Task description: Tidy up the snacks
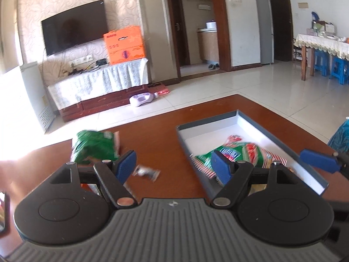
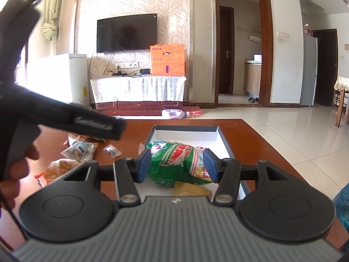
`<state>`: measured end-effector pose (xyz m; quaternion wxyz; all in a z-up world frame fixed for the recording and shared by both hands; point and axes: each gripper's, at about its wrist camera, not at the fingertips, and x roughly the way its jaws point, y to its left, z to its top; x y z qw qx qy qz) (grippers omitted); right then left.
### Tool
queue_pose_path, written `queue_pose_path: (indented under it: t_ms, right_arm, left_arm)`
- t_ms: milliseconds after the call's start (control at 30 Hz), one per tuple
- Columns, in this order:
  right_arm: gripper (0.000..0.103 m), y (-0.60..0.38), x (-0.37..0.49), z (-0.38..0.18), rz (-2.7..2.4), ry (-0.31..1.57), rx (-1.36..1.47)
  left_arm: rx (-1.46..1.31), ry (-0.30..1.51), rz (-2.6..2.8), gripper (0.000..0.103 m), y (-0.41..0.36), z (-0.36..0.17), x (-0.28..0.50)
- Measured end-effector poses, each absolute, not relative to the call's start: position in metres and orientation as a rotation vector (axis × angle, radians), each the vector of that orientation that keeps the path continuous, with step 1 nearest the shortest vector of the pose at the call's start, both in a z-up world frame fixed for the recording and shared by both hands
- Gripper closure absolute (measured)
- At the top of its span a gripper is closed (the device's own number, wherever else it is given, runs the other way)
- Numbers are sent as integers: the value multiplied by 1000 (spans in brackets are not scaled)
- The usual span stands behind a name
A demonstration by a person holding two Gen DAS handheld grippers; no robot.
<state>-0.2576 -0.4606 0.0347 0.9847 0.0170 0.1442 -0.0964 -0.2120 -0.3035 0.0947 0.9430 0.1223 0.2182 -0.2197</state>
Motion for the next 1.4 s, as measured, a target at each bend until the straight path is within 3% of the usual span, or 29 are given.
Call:
queue_pose_path:
  t_ms: [533, 1400]
  right_arm:
    - [48, -417, -278, 38, -102, 280, -4]
    - [48, -402, -267, 35, -43, 307, -46]
  left_arm:
    - [189, 535, -280, 23, -192, 65, -248]
    - [172, 667, -209, 24, -166, 2, -226]
